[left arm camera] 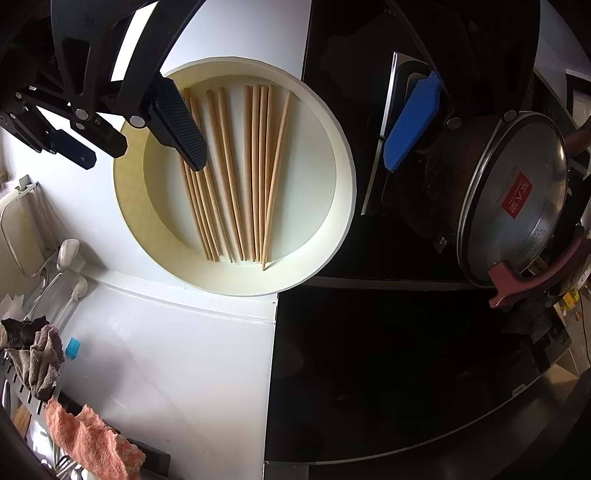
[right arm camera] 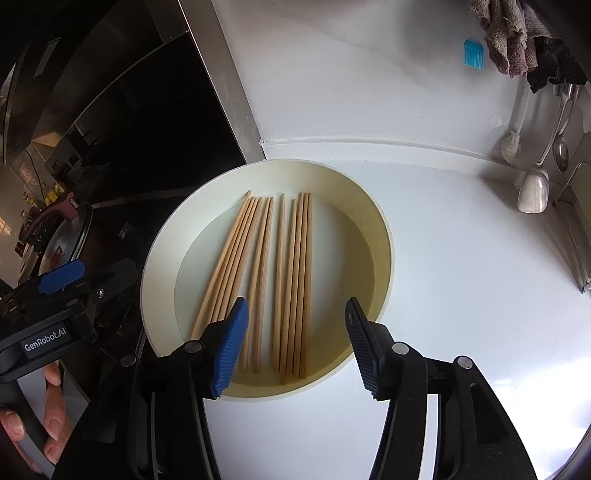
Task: Organize utensils
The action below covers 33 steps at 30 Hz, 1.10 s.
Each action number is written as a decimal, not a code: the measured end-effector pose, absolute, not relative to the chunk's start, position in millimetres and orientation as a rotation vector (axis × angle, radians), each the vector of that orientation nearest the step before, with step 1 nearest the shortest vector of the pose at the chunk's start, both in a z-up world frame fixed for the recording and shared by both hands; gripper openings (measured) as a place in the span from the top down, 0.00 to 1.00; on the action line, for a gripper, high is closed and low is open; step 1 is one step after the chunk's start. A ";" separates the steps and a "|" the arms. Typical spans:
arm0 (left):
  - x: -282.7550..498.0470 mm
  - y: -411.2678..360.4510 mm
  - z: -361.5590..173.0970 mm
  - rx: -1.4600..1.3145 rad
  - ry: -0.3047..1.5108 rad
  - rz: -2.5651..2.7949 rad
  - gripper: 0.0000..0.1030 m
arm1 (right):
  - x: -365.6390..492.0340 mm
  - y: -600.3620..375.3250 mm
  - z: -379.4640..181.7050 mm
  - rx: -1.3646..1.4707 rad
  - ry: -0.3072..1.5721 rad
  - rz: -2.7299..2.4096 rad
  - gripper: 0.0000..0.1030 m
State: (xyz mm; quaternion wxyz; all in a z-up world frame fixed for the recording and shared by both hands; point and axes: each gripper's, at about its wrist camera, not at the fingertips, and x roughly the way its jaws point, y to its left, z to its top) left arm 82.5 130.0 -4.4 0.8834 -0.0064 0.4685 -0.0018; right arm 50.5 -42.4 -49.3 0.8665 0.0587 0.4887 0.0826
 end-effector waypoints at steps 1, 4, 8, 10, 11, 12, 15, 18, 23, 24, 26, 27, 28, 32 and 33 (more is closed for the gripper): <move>82.2 130.2 -4.3 -0.015 0.976 -0.003 0.08 | 50.2 -43.4 -48.4 0.123 1.021 0.171 0.49; 82.4 131.2 -4.2 -0.021 0.984 0.000 0.08 | 48.9 -45.2 -45.8 0.123 1.014 0.164 0.49; 81.1 131.3 -3.5 -0.019 0.987 0.006 0.07 | 47.5 -45.5 -43.1 0.117 1.006 0.162 0.47; 81.1 131.3 -3.4 -0.020 0.990 0.008 0.07 | 47.7 -44.7 -41.7 0.109 1.002 0.159 0.46; 81.2 131.3 -3.4 -0.019 0.991 0.009 0.07 | 47.5 -44.3 -40.9 0.106 1.000 0.159 0.46; 81.5 131.5 -3.8 -0.018 0.992 0.010 0.07 | 47.4 -43.9 -40.2 0.104 0.999 0.159 0.46; 81.6 131.7 -4.2 -0.013 0.996 0.019 0.07 | 47.1 -42.9 -38.7 0.101 0.993 0.158 0.45; 82.1 132.1 -4.9 -0.009 0.999 0.022 0.07 | 46.7 -43.0 -38.7 0.104 0.994 0.158 0.45; 82.0 133.1 -3.7 -0.007 0.995 0.029 0.07 | 47.2 -42.9 -37.7 0.105 0.996 0.160 0.44; 82.0 133.0 -3.4 -0.006 0.994 0.031 0.07 | 47.3 -42.6 -37.4 0.105 0.995 0.161 0.44; 82.4 133.4 -3.1 -0.002 0.993 0.033 0.07 | 47.4 -42.1 -37.2 0.106 0.994 0.160 0.45; 82.7 133.7 -3.2 -0.002 0.996 0.034 0.07 | 47.3 -42.0 -37.3 0.105 0.995 0.161 0.44; 82.9 133.8 -3.4 -0.001 0.999 0.035 0.07 | 47.4 -41.9 -37.4 0.106 0.994 0.162 0.45; 82.8 134.6 -3.7 0.000 1.003 0.037 0.07 | 47.6 -40.9 -36.7 0.104 0.991 0.168 0.44; 82.1 134.4 -3.8 0.000 1.002 0.040 0.07 | 47.7 -40.5 -36.8 0.105 0.991 0.169 0.44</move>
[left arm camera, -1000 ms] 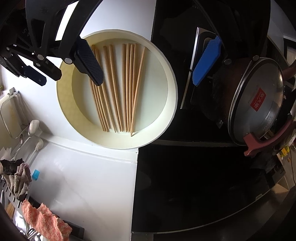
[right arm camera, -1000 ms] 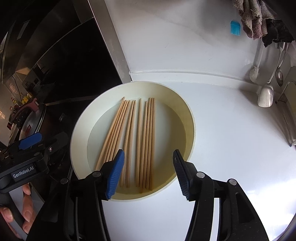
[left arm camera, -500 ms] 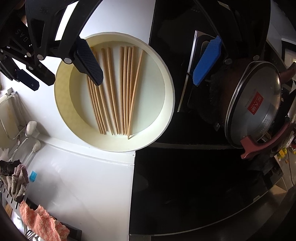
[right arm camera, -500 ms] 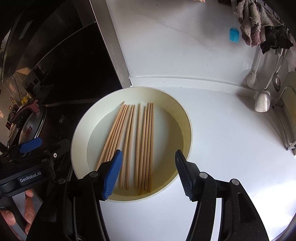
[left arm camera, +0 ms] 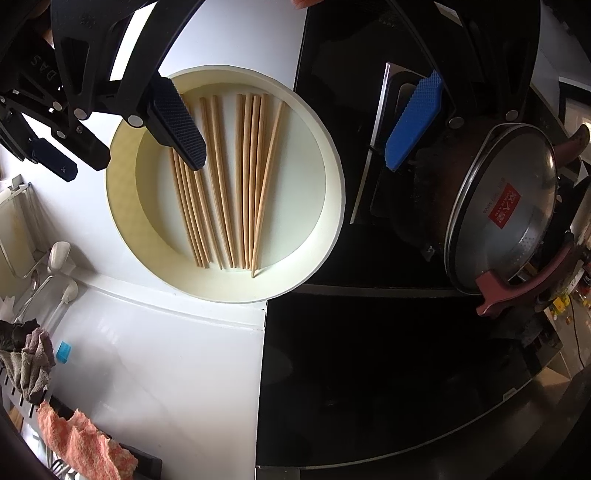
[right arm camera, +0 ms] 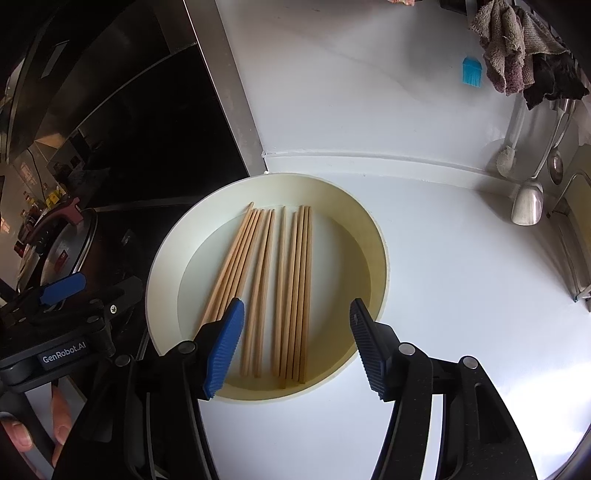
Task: Organize utensils
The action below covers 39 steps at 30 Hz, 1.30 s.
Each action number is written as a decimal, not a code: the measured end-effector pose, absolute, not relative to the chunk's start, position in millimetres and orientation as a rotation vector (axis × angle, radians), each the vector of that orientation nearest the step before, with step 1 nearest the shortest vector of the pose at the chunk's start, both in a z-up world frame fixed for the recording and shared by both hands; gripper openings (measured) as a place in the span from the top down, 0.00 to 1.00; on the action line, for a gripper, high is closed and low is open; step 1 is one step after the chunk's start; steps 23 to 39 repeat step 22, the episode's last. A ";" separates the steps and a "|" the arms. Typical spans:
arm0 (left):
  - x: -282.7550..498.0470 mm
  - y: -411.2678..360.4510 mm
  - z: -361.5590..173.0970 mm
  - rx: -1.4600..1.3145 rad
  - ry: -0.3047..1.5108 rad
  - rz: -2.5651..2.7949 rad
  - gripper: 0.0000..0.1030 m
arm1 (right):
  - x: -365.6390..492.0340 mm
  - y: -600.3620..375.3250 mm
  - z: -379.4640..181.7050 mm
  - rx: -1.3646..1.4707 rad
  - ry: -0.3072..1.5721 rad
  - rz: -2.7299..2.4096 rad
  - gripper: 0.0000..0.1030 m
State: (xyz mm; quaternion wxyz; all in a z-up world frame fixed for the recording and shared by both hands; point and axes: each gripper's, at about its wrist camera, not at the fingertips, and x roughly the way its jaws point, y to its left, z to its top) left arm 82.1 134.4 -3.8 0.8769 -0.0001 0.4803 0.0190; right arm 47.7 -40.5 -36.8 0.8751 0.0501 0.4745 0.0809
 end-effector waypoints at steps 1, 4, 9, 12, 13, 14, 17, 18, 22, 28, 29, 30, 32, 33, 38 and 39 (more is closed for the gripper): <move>81.5 134.5 -3.8 -0.002 1.001 0.040 0.07 | 47.5 -40.4 -37.0 0.104 0.991 0.170 0.45; 80.9 135.1 -3.7 -0.005 1.001 0.040 0.07 | 47.4 -39.9 -37.4 0.104 0.991 0.171 0.45; 81.4 135.5 -5.0 -0.012 1.007 0.026 0.07 | 47.3 -39.7 -37.7 0.106 0.993 0.169 0.45; 80.2 134.1 -6.0 -0.013 1.011 0.025 0.07 | 47.4 -40.0 -37.7 0.106 0.992 0.170 0.45; 79.7 133.5 -5.9 -0.012 1.010 0.026 0.07 | 47.5 -39.8 -37.6 0.106 0.992 0.169 0.45; 79.1 132.8 -5.7 -0.009 1.009 0.028 0.07 | 47.6 -39.8 -37.6 0.106 0.992 0.167 0.45; 79.3 132.1 -7.0 -0.008 1.018 0.034 0.07 | 47.5 -40.3 -37.6 0.106 0.992 0.169 0.44; 79.9 132.4 -8.0 -0.014 1.026 0.029 0.07 | 47.1 -40.3 -38.2 0.107 0.993 0.167 0.44; 80.2 132.7 -10.1 -0.014 1.035 0.031 0.07 | 46.2 -41.1 -39.1 0.115 0.993 0.164 0.43; 80.2 132.7 -10.1 -0.014 1.035 0.031 0.07 | 46.2 -41.1 -39.1 0.115 0.993 0.164 0.43; 80.2 132.7 -10.1 -0.014 1.035 0.031 0.07 | 46.2 -41.1 -39.1 0.115 0.993 0.164 0.43; 80.2 132.7 -10.1 -0.014 1.035 0.031 0.07 | 46.2 -41.1 -39.1 0.115 0.993 0.164 0.43; 80.2 132.7 -10.1 -0.014 1.035 0.031 0.07 | 46.2 -41.1 -39.1 0.115 0.993 0.164 0.43; 80.2 132.7 -10.1 -0.014 1.035 0.031 0.07 | 46.2 -41.1 -39.1 0.115 0.993 0.164 0.43; 80.2 132.7 -10.1 -0.014 1.035 0.031 0.07 | 46.2 -41.1 -39.1 0.115 0.993 0.164 0.43; 80.2 132.7 -10.1 -0.014 1.035 0.031 0.07 | 46.2 -41.1 -39.1 0.115 0.993 0.164 0.43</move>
